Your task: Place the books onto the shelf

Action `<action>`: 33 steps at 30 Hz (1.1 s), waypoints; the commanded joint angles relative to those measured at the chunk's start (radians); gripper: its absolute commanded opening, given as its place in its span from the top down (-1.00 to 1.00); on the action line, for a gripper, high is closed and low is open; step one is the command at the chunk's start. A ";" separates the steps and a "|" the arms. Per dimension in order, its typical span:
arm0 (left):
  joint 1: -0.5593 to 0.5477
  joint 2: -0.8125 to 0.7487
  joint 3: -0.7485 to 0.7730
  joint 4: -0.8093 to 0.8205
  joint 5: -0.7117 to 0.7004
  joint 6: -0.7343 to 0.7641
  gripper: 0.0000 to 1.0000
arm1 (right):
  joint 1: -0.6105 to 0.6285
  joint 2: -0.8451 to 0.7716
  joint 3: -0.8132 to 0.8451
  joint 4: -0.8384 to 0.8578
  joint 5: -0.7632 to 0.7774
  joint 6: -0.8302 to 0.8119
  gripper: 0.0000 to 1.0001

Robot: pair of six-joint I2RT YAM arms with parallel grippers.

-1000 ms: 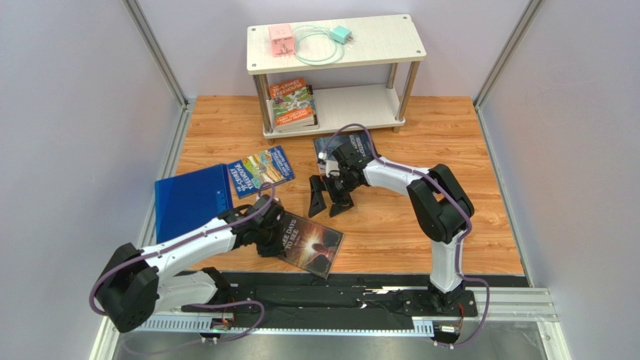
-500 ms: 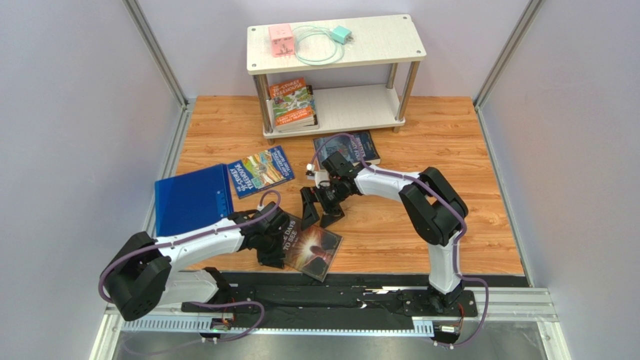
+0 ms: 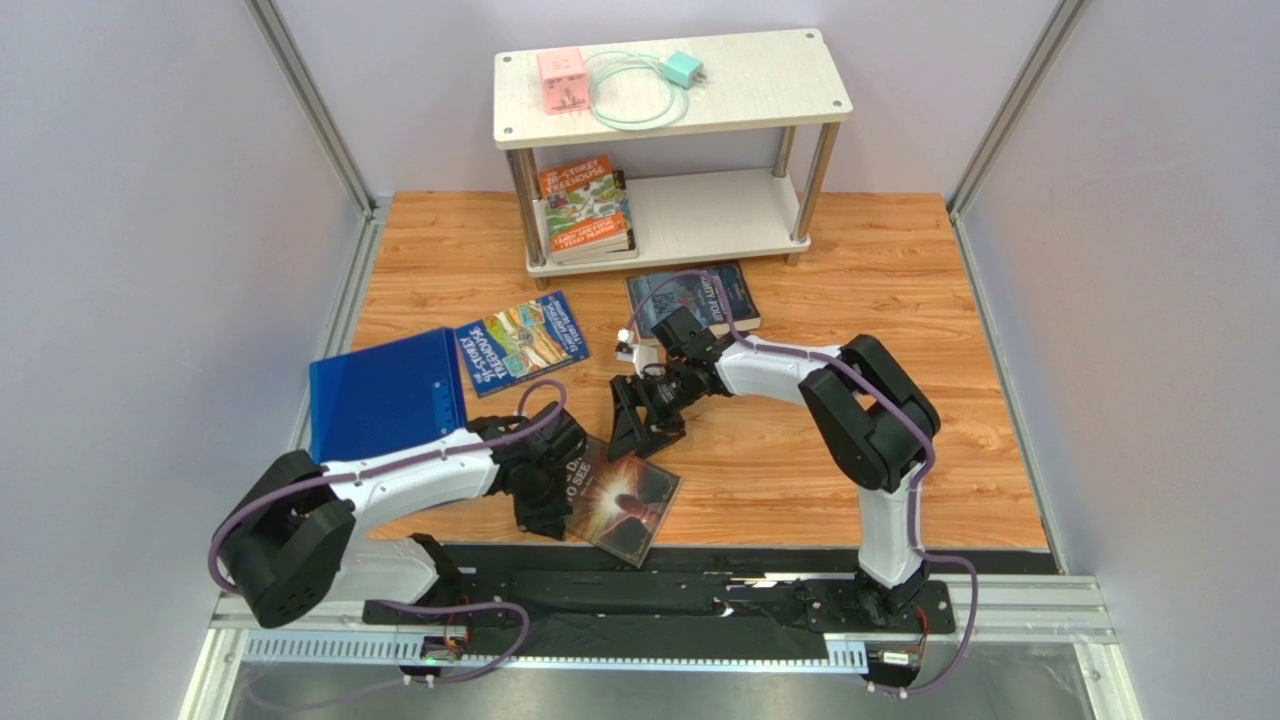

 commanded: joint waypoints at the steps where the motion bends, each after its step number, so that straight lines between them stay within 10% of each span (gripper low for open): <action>1: 0.003 0.067 0.035 0.079 -0.211 -0.021 1.00 | 0.046 0.011 -0.011 0.032 -0.229 0.037 -0.35; 19: 0.006 0.107 0.167 0.141 -0.309 -0.008 1.00 | 0.066 0.054 0.015 -0.020 -0.219 -0.009 -0.33; 23: 0.006 0.009 0.136 0.150 -0.335 -0.021 1.00 | 0.069 0.075 0.028 -0.040 -0.206 -0.017 0.75; 28: 0.006 -0.118 0.116 0.069 -0.381 -0.005 1.00 | 0.065 0.063 0.025 -0.008 -0.145 0.010 0.97; 31: 0.006 -0.227 0.133 -0.029 -0.432 0.015 0.72 | 0.042 0.034 0.020 0.066 -0.117 0.064 1.00; 33: 0.006 -0.289 0.158 -0.094 -0.468 0.022 0.06 | 0.012 0.014 0.028 0.097 -0.094 0.084 1.00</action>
